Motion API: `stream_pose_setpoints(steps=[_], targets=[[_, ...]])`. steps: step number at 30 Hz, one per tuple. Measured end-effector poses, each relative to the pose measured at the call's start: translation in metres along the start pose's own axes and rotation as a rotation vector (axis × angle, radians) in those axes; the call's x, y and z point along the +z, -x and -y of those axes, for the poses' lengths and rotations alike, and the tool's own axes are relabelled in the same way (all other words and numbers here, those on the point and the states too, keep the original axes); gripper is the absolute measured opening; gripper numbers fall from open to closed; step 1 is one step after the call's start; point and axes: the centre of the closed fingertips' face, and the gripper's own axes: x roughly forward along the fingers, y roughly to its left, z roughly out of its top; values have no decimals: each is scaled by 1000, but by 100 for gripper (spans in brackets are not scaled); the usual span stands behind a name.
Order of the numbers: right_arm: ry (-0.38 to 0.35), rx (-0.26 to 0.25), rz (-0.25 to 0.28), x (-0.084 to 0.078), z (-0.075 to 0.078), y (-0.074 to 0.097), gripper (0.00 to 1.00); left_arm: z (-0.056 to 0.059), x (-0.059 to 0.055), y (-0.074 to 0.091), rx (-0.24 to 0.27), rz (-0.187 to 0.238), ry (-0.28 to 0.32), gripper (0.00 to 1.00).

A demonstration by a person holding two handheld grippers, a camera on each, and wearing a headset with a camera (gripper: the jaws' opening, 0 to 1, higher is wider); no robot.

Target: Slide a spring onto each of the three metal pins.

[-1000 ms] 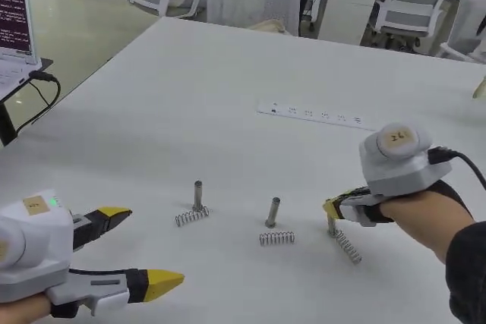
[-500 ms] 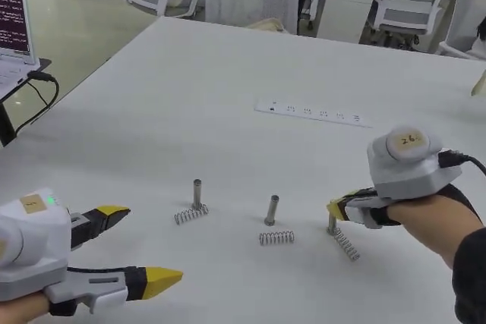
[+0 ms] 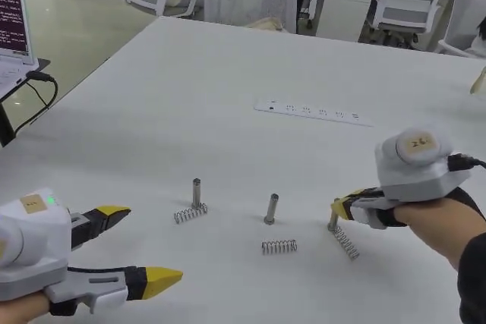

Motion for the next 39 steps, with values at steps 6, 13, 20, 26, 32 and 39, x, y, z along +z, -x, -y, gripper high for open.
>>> stream_pose_setpoints(steps=[6, 13, 20, 26, 32, 39], targets=[[9, 0, -10, -2, 0, 1, 5, 1, -1, 0, -1, -4, -2, 77], [-13, -10, -18, -5, 3, 4, 5, 1, -1, 0, -2, -5, -2, 77], [-20, -14, -30, -6, 4, 4, 5, 1, -2, 0, -2, -10, -4, 76], [-24, -26, -41, -8, 7, 6, 5, 1, -1, 0, -3, -9, -4, 76], [-37, -45, -46, -12, 18, 10, 5, 2, -1, -1, -6, -12, -5, 76], [-49, -48, -56, -20, 18, 18, 5, 3, -1, -1, -12, -15, -9, 76]])
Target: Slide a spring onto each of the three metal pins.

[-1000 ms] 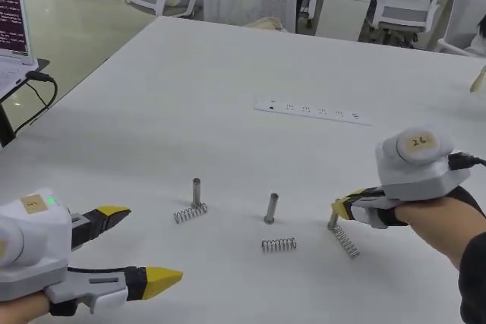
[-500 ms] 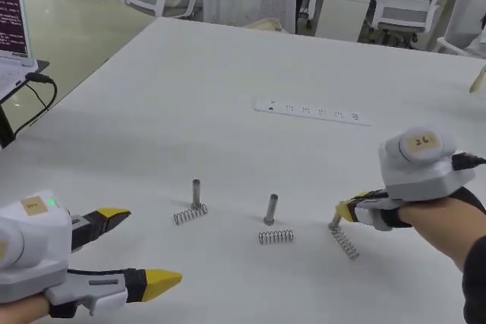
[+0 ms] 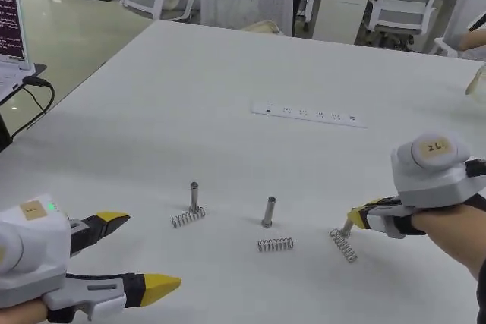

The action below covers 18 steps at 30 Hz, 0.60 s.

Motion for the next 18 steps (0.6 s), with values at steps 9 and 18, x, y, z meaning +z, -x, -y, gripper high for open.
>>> stream_pose_setpoints(steps=[9, 18], targets=[[-7, -8, -8, -3, 1, 2, 5, 1, 0, 0, -1, 1, -2, 76], [-6, -4, -8, -3, -3, 2, 6, 0, 0, 1, 0, 3, 0, 76]])
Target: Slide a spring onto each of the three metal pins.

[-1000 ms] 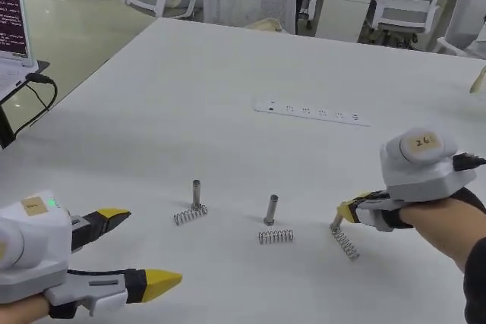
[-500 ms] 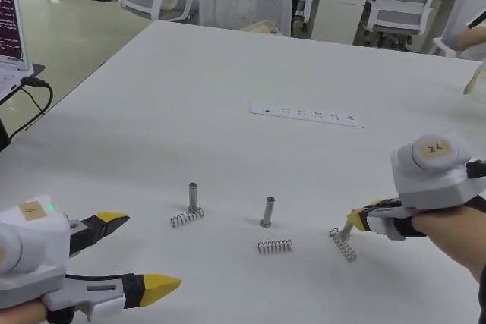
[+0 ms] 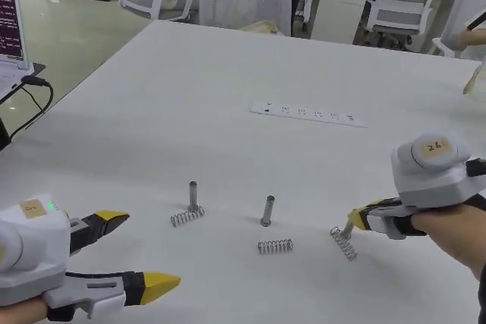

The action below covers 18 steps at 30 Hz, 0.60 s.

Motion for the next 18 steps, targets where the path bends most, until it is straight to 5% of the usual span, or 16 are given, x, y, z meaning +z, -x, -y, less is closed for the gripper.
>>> stream_pose_setpoints(steps=[18], targets=[[6, 2, 30, 3, -3, 5, 13, 1, -1, -1, -2, -4, 0, 76]])
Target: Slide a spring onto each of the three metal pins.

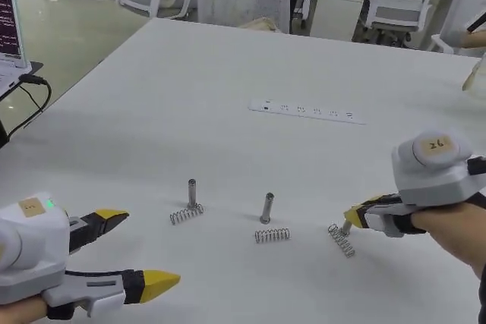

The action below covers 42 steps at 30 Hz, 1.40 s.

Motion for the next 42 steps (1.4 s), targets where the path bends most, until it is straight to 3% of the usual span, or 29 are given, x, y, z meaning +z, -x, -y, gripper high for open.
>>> stream_pose_setpoints(steps=[10, 24, 42], targets=[[-8, -17, 29, -2, 2, 11, 17, 0, 0, 0, -3, -1, 1, 76], [-6, 41, -58, -39, -16, -7, 16, 1, -1, -1, -6, -1, 1, 76], [30, 41, -100, -50, -20, -19, 14, 1, 0, -1, -4, 2, 5, 76]])
